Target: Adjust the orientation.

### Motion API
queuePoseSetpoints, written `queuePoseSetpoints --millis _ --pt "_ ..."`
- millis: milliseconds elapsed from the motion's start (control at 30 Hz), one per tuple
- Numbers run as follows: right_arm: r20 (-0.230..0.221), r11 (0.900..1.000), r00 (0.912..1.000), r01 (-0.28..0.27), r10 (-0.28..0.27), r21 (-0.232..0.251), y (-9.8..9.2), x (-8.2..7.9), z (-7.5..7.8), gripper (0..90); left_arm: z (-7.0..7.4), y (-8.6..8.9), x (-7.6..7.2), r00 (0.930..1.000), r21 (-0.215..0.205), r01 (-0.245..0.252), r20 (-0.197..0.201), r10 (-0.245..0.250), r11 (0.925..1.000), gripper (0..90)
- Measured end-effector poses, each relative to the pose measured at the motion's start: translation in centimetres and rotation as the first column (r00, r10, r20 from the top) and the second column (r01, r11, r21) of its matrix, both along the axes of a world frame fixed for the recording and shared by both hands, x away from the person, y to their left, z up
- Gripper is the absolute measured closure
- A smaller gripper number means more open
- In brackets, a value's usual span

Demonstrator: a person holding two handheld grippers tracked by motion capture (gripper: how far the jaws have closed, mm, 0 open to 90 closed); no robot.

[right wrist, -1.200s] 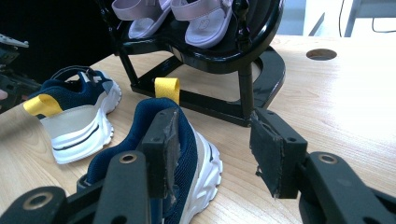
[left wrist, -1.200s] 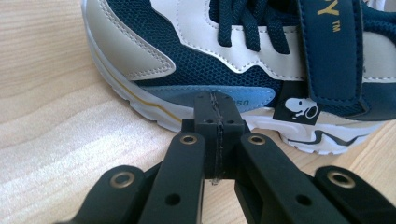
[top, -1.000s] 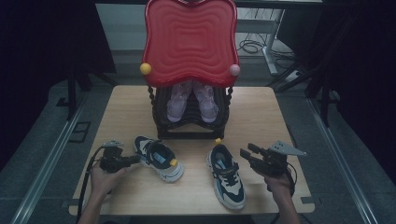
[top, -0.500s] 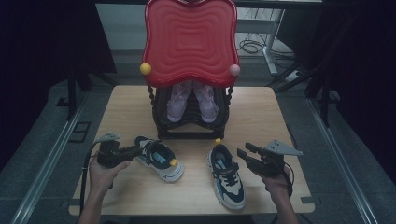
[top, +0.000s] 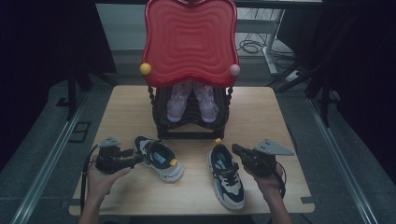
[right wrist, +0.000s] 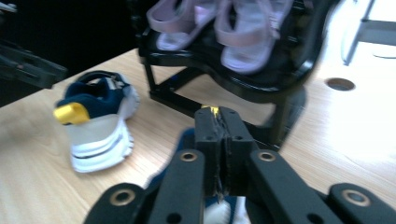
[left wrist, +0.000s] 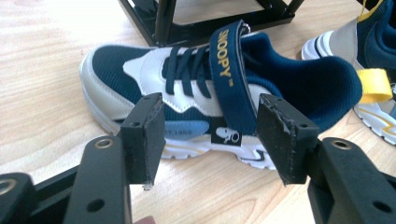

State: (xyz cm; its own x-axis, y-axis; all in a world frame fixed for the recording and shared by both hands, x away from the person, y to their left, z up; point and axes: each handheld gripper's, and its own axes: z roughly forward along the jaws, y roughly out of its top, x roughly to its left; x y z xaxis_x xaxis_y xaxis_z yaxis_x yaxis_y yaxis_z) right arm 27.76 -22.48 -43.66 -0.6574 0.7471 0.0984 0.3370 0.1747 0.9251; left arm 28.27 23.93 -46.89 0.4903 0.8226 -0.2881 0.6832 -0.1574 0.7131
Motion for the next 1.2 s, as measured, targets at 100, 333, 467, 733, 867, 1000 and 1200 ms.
queuePoseSetpoints --millis 100,333,467,733,867,1000,1200 --pt "0.003 0.999 0.9992 -0.041 0.041 -0.006 1.5 0.1 0.3 89.5 0.1 0.2 -0.3 0.9996 -0.046 0.026 -0.010 -0.026 0.9986 41.8" --pt "-0.019 0.990 0.9906 -0.136 0.136 -0.041 5.6 0.4 0.9 89.5 1.1 0.0 -1.0 0.9989 -0.045 0.041 0.026 -0.040 0.9981 41.7" --pt "-0.039 0.983 0.9834 -0.179 0.177 -0.050 7.6 0.6 1.0 89.5 1.1 0.1 -1.1 0.9990 -0.032 0.036 0.027 -0.035 0.9988 41.8" --pt "-0.091 0.971 0.9705 -0.230 0.223 -0.072 11.3 1.2 0.0 89.5 0.6 0.1 -1.1 0.9995 -0.009 0.027 0.014 -0.027 0.9996 41.8" --pt "-0.121 0.967 0.9653 -0.242 0.231 -0.082 13.1 2.1 -0.3 89.5 0.7 0.3 -1.2 0.9996 -0.011 0.025 0.016 -0.025 0.9996 41.8" --pt "-0.145 0.962 0.9590 -0.259 0.244 -0.093 14.8 2.9 -0.8 89.5 0.7 0.5 -1.3 0.9997 -0.012 0.018 0.019 -0.018 0.9998 41.8" --pt "-0.184 0.960 0.9553 -0.255 0.232 -0.117 16.3 3.8 -2.0 89.5 0.6 0.6 -1.4 0.9996 -0.018 0.011 0.025 -0.010 0.9998 42.5"
